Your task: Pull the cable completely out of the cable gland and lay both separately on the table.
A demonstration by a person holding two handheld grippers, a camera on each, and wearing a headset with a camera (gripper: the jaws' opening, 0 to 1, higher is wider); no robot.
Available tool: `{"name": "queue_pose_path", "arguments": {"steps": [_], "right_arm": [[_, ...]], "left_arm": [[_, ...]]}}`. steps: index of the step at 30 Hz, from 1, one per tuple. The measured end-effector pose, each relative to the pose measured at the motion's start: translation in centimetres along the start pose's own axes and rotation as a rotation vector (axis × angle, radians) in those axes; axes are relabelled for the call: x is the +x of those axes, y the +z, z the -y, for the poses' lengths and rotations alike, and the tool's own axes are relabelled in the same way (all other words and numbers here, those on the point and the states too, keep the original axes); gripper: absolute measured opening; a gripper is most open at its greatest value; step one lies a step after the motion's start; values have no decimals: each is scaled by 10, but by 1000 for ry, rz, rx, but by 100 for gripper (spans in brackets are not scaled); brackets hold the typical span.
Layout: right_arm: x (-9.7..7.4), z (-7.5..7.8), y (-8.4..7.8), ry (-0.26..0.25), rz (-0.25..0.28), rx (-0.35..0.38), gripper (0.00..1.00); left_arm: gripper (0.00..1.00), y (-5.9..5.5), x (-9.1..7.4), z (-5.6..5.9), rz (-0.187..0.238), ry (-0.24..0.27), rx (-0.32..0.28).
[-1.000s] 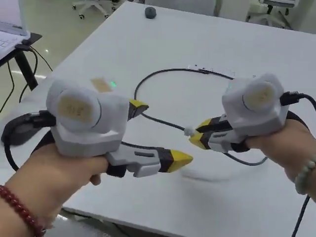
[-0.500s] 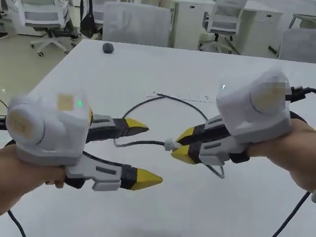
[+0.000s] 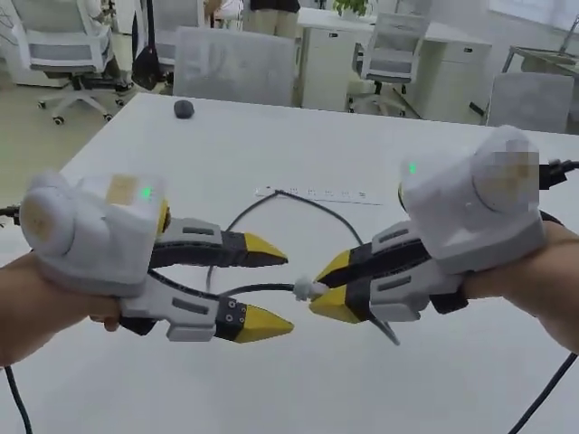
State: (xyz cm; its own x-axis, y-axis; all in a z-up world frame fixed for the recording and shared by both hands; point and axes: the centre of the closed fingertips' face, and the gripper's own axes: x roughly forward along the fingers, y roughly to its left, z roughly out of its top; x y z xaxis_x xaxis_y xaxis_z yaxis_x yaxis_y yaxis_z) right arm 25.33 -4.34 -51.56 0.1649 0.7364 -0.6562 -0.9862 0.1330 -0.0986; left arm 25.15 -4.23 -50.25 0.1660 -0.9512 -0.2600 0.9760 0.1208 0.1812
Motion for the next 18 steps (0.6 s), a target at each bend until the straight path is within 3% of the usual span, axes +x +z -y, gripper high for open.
{"name": "queue_pose_path", "arguments": {"steps": [4, 6, 10, 18], "right_arm": [[2, -2, -2, 17, -8, -4, 8], [3, -4, -2, 31, -9, -3, 8], [5, -10, -1, 59, -1, 2, 8], [11, -19, 4, 96, 29, 26, 8]], "left_arm": [[34, -3, 1, -2, 5, -25, 17], [30, 0, 0, -5, 40, -32, 13], [23, 5, 0, 2, 81, -72, 14], [22, -1, 1, 11, 109, -112, -28]]}}
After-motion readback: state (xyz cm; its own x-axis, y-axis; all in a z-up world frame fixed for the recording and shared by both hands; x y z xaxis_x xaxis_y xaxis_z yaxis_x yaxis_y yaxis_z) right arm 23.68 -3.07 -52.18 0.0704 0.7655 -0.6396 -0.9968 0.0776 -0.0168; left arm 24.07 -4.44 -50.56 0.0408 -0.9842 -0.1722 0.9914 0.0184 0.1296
